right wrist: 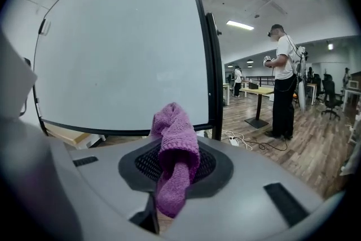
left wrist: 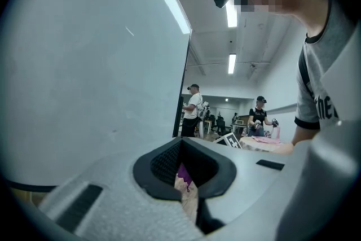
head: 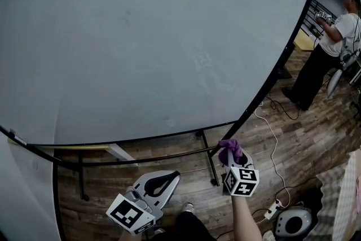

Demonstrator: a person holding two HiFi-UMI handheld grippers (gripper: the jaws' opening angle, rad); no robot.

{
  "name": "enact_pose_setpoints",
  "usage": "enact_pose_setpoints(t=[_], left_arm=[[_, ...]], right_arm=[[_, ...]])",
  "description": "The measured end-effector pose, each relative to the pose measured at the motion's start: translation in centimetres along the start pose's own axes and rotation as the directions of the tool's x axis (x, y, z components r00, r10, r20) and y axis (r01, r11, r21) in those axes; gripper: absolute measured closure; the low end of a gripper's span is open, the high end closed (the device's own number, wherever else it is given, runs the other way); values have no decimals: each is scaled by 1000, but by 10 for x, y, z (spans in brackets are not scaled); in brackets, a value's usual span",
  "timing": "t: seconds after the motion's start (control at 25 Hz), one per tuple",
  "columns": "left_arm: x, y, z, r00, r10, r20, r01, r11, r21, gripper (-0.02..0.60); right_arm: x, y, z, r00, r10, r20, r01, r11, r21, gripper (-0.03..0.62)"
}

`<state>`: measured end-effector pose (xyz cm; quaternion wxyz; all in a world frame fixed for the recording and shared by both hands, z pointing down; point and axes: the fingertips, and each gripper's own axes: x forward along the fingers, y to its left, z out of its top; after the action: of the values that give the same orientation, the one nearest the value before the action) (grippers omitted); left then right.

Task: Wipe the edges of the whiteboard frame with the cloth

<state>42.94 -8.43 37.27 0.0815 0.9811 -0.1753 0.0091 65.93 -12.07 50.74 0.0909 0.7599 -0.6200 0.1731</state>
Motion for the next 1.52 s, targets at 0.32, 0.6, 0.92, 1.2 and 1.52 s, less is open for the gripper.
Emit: enact_pose_setpoints(t=[0.32, 0.6, 0.92, 1.2, 1.52], left_arm=[[-53, -13, 14, 998, 52, 42, -53, 998, 34, 565], [-102, -28, 25, 992, 98, 79, -103, 993, 60, 565], [-162, -50, 29, 978, 171, 116, -181, 980, 81, 565], [-218, -66, 32, 965, 240, 107, -248, 966, 68, 565], [-266, -82, 39, 942, 305, 141, -320, 942, 102, 565]], right_arm=[[-68, 58, 25, 990, 106, 92, -104, 994, -27, 520], [-125, 109, 40, 973, 187, 133, -174, 979, -107, 520], [-187, 156, 39, 941, 294, 165, -277, 953, -120, 519], [-234, 190, 39, 919, 346, 190, -319, 934, -159, 519], [-276, 217, 47, 889, 396, 231, -358, 914, -191, 519]])
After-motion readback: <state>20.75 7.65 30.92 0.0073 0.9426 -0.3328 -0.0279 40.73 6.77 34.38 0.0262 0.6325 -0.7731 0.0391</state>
